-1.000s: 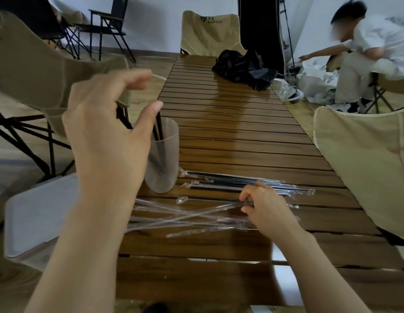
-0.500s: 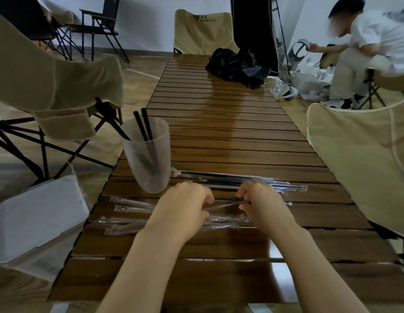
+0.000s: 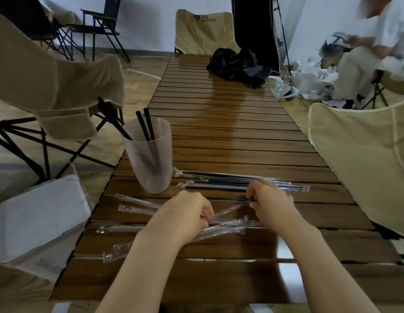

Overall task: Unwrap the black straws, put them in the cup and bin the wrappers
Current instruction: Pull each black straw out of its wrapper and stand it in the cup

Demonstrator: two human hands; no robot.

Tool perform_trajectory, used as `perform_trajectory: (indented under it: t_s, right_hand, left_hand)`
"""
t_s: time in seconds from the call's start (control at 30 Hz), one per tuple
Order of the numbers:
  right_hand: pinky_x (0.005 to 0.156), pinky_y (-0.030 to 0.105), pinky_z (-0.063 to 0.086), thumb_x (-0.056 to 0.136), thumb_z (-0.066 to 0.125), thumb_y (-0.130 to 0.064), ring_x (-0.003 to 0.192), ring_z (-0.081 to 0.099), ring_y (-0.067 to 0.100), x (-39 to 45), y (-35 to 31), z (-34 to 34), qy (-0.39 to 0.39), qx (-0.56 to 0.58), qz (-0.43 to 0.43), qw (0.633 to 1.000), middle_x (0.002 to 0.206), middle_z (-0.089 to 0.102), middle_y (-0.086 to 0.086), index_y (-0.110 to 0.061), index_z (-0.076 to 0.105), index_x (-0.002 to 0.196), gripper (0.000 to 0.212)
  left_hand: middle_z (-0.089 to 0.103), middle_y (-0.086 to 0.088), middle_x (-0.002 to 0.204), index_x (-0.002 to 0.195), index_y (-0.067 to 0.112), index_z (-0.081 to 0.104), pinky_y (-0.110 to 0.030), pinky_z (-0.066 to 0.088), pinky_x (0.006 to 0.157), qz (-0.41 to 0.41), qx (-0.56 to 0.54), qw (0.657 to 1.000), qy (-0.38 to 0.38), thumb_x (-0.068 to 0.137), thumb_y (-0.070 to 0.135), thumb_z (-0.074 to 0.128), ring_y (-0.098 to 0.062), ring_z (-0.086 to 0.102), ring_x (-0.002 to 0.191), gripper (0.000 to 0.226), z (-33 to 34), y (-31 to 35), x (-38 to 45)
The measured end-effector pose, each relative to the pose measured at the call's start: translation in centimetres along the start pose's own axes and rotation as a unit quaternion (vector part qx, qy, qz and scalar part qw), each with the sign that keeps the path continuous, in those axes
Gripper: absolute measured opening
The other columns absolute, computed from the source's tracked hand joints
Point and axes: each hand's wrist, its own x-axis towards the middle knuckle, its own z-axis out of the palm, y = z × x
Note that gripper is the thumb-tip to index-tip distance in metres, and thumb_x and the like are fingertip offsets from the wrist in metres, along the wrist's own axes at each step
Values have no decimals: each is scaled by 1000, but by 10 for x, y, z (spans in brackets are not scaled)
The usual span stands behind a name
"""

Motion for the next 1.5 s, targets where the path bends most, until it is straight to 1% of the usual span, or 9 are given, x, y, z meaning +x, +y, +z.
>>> perform_trajectory:
  t_s: [0.2,0.53,0.7,0.93,1.07,1.13,1.23,1.37,1.5]
  right_hand:
    - [90,44,37,92,53,-15,102,43,12,2,2,1,-18,-3,-6,1000,101,43,-11,-30,48,103,19]
    - [95,41,28,93,52,-18,106,45,14,2,8,3,-8,-17,10,1000,101,46,-9,-31,49,96,13]
    - [102,48,27,93,52,-18,111,44,17,1,9,0,-3,-36,27,999,104,37,-5,-24,52,106,14]
    - [100,49,27,86,55,-3,80,50,15,-8,3,-24,141,-25,48,989,84,52,-8,-24,45,93,24]
    - [93,44,34,87,56,-5,76,49,14,-6,8,-32,232,1,32,972,86,56,-7,-23,58,96,20]
    - [86,32,45,89,57,-11,82,55,10,-3,5,-36,201,57,-52,977,90,59,-9,-25,63,98,18]
    - [72,9,40,89,59,-13,86,58,2,-5,-16,-42,122,122,-155,973,93,62,-11,-23,66,100,16]
    - [72,14,46,88,63,-16,81,59,-1,-8,-29,-44,123,132,-208,961,87,64,-13,-24,68,95,12]
    - [63,12,44,91,57,-24,72,59,-2,-10,-9,-49,79,122,-190,971,75,63,-16,-36,64,90,13]
  left_hand:
    - [55,2,138,133,30,56,-38,48,103,-23,49,995,-85,95,7,56,-17,52,127,44,-5,3,18]
    - [49,1,144,137,28,52,-39,41,110,-13,62,992,-110,97,6,52,-19,44,135,46,-8,2,21]
    - [64,2,114,110,28,68,-36,50,92,51,26,993,102,88,1,54,-20,59,108,38,2,-12,13]
    - [45,17,136,128,39,56,-18,36,98,81,6,967,243,88,5,64,-4,41,127,54,-5,-6,11]
    - [41,14,141,139,38,44,-25,37,107,92,24,959,268,90,14,62,-6,38,132,57,-8,-2,9]
    - [42,11,144,142,35,41,-31,34,110,101,54,946,304,92,21,60,-9,36,135,55,-12,2,9]
    - [53,10,134,136,32,49,-33,36,105,114,88,930,337,92,31,56,-12,44,129,44,-14,10,8]
    - [61,12,110,115,36,56,-26,37,89,101,98,960,243,100,40,39,-8,53,106,23,-15,10,9]
    - [64,12,109,110,36,59,-28,40,92,95,102,958,251,101,34,41,-8,54,105,19,-26,3,1]
